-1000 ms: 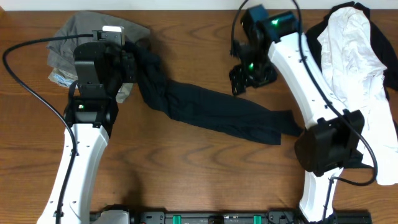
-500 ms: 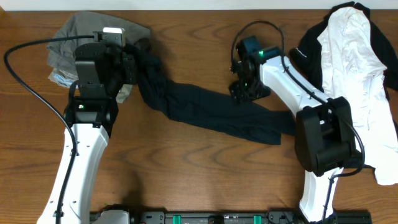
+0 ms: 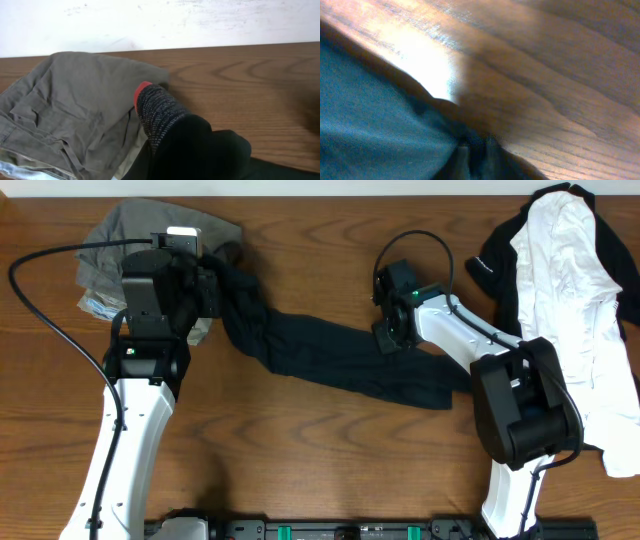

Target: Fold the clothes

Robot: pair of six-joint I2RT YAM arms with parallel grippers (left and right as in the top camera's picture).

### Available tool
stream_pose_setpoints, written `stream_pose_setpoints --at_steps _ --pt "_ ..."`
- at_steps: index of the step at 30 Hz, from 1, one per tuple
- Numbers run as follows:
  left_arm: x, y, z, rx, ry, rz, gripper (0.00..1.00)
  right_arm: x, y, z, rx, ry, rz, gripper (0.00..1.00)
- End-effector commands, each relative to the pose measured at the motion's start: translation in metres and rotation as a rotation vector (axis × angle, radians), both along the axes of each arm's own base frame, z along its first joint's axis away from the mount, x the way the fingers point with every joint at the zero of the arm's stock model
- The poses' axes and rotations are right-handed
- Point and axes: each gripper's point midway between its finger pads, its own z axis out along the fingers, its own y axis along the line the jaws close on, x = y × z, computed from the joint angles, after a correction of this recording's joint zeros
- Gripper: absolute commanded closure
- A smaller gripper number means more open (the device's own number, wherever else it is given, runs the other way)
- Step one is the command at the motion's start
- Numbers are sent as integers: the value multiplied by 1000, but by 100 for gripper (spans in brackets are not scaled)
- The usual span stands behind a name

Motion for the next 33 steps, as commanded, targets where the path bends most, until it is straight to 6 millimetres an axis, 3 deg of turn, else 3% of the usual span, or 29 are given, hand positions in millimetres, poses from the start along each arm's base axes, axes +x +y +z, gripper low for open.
stream_pose_setpoints --at_steps 1,5,8,13,17,20,23,33 --pt "3 2 11 -5 -24 12 94 -7 -9 -16 -54 14 -41 99" --pt "3 2 11 -5 -24 12 94 13 -9 -1 -47 -47 -58 99" --pt "3 2 11 -5 -24 12 94 44 -17 29 -68 -150 -87 99" --pt "3 2 11 -5 -24 12 94 113 -32 103 -53 -377 -117 99" --pt "3 2 11 -5 -24 12 94 149 -49 155 -17 -514 -169 99" --pt "3 5 11 3 -24 26 94 163 -63 190 -5 -579 -205 99" --pt "3 11 11 21 -25 59 94 170 -78 211 -8 -614 -224 99" --pt "2 30 11 73 -28 151 94 180 -121 229 -24 -656 -297 99"
